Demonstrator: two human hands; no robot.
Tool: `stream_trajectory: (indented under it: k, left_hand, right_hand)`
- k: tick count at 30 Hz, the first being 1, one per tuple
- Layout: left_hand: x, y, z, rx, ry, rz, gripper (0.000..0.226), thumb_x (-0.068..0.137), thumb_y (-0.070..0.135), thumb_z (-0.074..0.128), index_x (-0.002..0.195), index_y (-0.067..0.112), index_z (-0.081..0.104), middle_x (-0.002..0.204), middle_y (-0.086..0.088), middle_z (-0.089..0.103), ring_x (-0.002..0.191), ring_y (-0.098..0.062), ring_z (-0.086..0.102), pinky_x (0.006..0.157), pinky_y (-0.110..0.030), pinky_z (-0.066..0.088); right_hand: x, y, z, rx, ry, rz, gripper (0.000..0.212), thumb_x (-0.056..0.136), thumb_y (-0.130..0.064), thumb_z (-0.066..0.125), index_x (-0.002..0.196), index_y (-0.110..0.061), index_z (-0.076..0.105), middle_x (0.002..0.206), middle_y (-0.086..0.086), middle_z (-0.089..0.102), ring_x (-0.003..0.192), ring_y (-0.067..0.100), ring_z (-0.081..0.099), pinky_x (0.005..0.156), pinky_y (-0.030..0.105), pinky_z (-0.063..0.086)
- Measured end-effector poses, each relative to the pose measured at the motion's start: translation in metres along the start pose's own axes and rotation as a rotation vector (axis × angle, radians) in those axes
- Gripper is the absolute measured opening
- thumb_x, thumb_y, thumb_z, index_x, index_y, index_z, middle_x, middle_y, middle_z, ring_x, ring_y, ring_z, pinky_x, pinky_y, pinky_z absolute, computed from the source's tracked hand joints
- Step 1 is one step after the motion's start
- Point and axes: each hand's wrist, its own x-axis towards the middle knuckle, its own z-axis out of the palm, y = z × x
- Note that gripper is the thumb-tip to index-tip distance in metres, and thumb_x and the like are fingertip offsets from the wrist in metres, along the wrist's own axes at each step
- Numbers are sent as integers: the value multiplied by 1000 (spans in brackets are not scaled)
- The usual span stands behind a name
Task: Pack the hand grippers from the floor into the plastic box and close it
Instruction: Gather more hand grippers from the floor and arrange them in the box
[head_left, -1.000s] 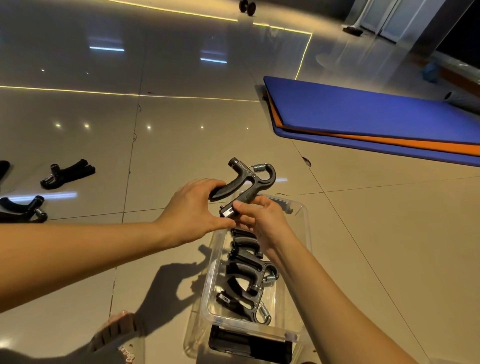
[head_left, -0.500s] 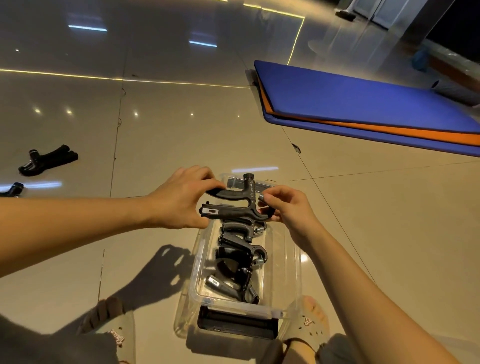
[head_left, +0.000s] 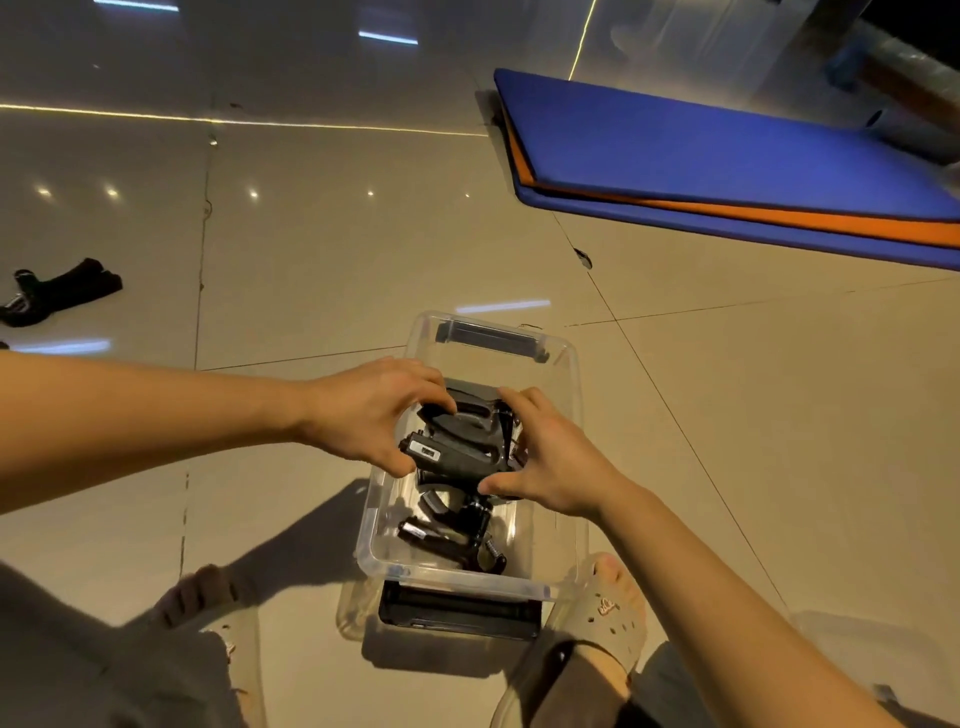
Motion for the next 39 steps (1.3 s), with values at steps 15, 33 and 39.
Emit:
stream_trajectory:
  k: [15, 33, 39]
  left_hand:
    - [-2, -5, 23, 190, -34, -124, 100, 78, 70, 68, 158, 30, 24, 161, 7, 26, 146, -12, 21, 119, -31, 13]
    - [-14, -35, 29, 207, -166, -248, 147, 55, 94, 60, 157, 22, -18, 165, 3, -25, 143, -3, -21, 121, -34, -12]
    - [-15, -34, 30, 181, -146, -243, 146, 56, 92, 62, 158, 22, -17, 166, 4, -23, 151, -9, -17, 123, -35, -9]
  right_hand:
    - [-10, 11, 52, 17, 69, 158, 90, 69, -42, 85, 145, -24, 39, 140, -2, 47, 124, 23, 53, 101, 40, 49]
    - [11, 26, 115, 111, -193, 523, 88, 58, -37, 97, 131, -18, 52, 126, 2, 63, 115, 26, 61, 95, 38, 52]
    - [18, 26, 120, 94, -233, 546, 95, 58, -35, 97, 138, -15, 48, 132, 3, 60, 122, 27, 58, 102, 39, 50]
